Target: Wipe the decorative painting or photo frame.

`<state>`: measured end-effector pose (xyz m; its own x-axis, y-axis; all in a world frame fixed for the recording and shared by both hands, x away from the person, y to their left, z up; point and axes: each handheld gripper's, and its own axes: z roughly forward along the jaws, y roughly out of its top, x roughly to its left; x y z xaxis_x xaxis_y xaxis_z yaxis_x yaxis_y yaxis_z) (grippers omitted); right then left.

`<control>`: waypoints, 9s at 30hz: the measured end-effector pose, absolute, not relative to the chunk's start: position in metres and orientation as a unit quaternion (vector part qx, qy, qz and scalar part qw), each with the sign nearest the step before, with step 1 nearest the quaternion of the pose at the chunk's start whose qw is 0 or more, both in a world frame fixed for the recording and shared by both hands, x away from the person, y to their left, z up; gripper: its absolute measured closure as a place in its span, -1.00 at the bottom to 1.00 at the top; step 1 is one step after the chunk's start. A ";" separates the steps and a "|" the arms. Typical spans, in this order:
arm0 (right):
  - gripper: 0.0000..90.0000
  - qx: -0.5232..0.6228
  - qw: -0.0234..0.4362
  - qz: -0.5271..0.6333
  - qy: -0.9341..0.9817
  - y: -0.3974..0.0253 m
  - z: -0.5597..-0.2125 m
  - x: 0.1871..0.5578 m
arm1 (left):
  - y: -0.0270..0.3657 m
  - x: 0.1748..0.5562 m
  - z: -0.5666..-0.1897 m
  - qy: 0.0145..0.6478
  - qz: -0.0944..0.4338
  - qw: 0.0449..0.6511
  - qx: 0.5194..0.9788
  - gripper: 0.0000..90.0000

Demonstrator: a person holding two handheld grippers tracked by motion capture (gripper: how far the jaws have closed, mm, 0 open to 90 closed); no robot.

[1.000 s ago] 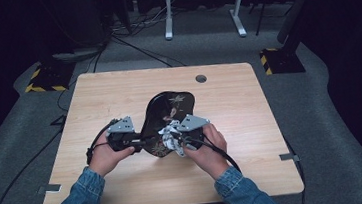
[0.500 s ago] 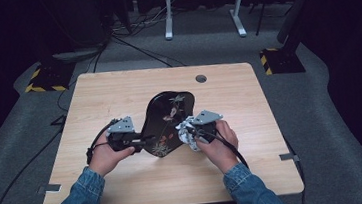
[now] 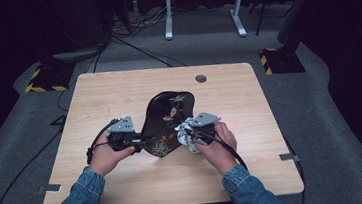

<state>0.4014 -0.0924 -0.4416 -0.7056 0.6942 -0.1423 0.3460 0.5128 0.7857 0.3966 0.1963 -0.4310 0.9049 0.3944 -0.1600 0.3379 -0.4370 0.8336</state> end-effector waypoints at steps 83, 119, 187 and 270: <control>0.75 0.332 0.213 0.360 0.845 -0.098 -0.465 0.412 | 0.198 0.400 -0.433 0.237 0.006 0.488 0.840 0.64; 0.75 0.294 0.180 0.361 0.866 -0.072 -0.478 0.395 | 0.198 0.400 -0.433 0.258 0.007 0.485 0.836 0.71; 0.75 0.339 0.226 0.424 0.809 -0.145 -0.408 0.389 | 0.195 0.397 -0.432 0.276 0.032 0.478 0.834 0.78; 0.75 0.290 0.272 0.455 0.797 -0.101 -0.308 0.424 | 0.187 0.391 -0.434 0.254 0.018 0.484 0.837 0.78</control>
